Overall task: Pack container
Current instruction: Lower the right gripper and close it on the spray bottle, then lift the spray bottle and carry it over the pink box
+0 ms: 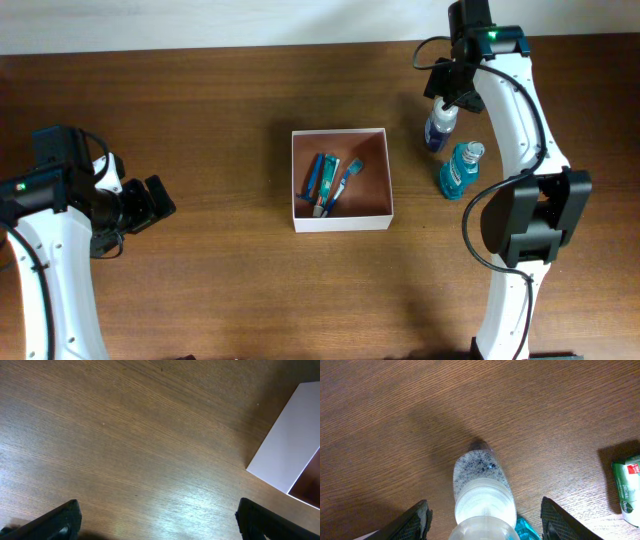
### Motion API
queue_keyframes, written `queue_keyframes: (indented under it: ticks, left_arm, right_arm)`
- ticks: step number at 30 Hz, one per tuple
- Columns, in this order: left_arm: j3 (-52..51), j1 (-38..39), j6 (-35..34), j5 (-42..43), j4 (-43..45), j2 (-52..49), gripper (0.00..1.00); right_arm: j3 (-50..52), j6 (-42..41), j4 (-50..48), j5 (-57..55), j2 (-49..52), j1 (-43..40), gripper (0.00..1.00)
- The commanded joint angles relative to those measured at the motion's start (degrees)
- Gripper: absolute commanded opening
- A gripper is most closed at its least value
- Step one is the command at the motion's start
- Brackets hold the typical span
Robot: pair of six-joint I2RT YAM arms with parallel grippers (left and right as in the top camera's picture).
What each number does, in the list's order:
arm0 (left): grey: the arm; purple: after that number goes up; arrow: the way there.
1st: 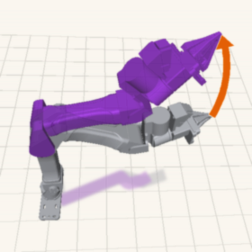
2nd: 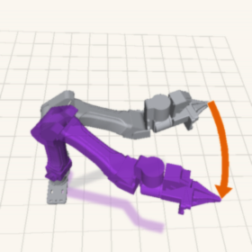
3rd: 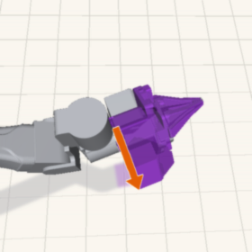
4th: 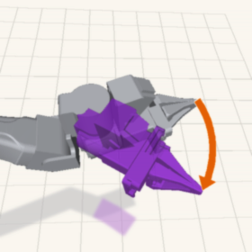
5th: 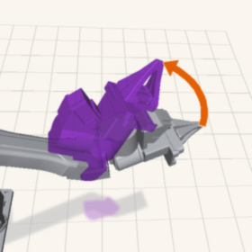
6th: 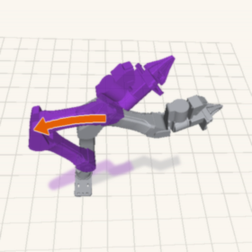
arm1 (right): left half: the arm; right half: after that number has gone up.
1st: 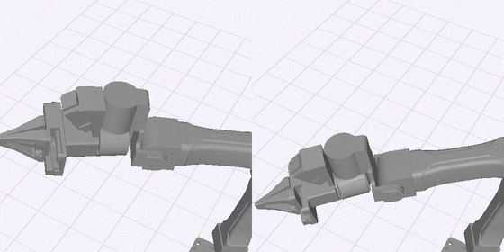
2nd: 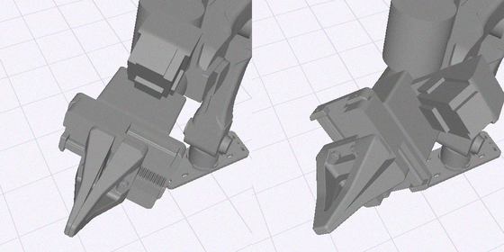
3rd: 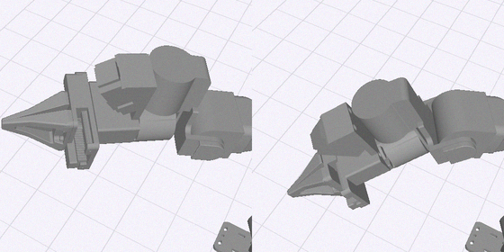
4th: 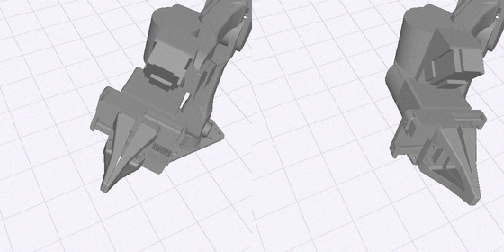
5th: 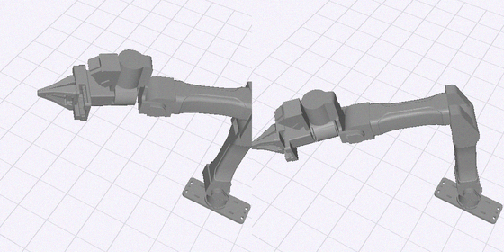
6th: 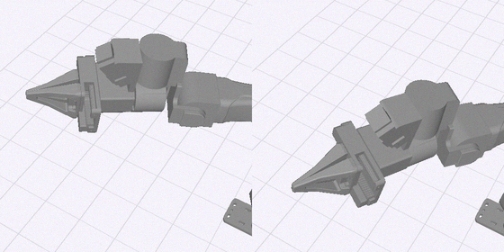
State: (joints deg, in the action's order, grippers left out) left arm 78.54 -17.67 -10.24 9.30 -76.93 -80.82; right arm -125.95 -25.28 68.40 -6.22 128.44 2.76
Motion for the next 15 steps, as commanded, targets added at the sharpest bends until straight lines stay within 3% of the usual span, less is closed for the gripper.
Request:
queue_keyframes:
  ticks: [1,4,15]
  left_arm:
    - [0.1,-0.3,0.5,0.5,0.0,0.7,1.0]
    - [0.1,-0.3,0.5,0.5,0.0,0.7,0.99]
    - [0.1,-0.3,0.5,0.5,0.0,0.7,0.99]
  right_arm:
    - [-0.7,-0.1,-0.3,-1.0,0.2,-0.3,0.62]
    - [-0.7,-0.1,-0.2,-0.9,0.2,-0.3,0.46]
    - [-0.7,0.0,-0.1,-1.0,0.2,-0.3,0.25]
